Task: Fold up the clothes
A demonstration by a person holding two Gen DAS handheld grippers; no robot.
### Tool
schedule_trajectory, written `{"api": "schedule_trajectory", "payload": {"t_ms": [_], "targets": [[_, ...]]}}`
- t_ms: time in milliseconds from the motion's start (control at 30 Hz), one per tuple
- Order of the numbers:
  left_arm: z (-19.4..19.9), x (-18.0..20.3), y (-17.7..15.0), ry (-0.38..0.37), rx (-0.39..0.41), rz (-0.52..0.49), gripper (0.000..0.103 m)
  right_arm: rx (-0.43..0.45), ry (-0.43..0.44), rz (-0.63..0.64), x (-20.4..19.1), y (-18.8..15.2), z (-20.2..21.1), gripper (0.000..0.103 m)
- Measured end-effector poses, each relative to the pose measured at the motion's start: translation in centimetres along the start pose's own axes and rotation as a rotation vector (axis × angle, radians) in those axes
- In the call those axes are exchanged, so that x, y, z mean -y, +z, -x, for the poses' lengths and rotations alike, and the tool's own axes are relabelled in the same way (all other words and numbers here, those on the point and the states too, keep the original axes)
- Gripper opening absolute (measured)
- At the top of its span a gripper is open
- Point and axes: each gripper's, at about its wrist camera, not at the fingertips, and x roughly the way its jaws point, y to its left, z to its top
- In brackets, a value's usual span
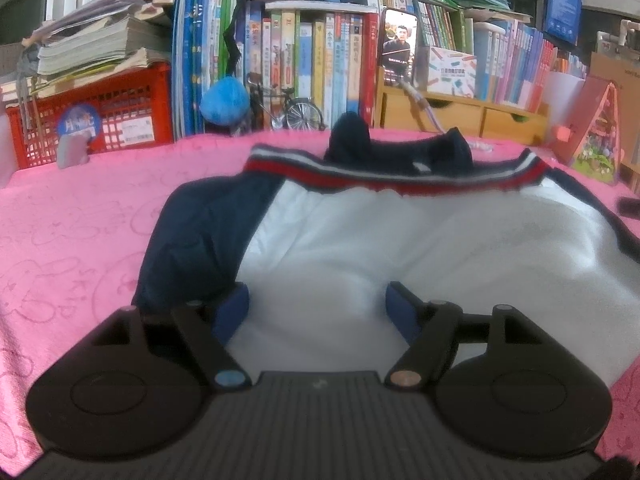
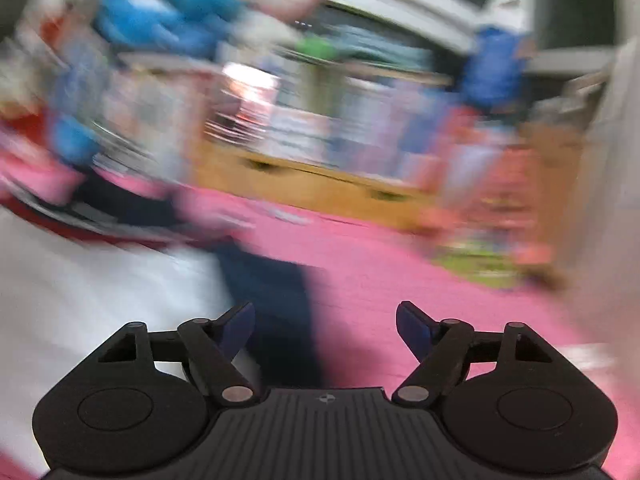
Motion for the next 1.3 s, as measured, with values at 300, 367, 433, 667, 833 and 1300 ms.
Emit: {"api": "schedule_trajectory", "payload": {"t_ms": [300,367,433,667,833,1300], "targets": [[0.0,-0.3,0.1,-0.009,-0.005,-0.006,0.076,-0.123,0.342,0.107,-6.0,2.2,-5.9,0.068],[0.0,-0.4,0.1,-0.017,-0.007,-0.006,0.076,-0.166,0.269,0.056,-3.5,2.3,-8.4,0.061],[0.0,-0.5,0.1,-0.023,-0.009,-0.006,0.076,-0.164,0.213,-0.004,-1.2,2.4,-9.6,0.045],[1.1,-0.2,0.1,0.024,0.021,0.029,0.071,0.021,0.074,-0.152,-0.9,1.1,-2.1,0.053],[3.9,1.5,1.8,-0.086,0.110,0.010,0.071,0.030,0.291,-0.178,-3.8,-2.1,2.6,0.057],[1.3,-3.1,4.6,-0.004,0.018,0.153,0.063,-0.028,0.346,-0.222,-8.7,-3.8,5.1,0.068]]}}
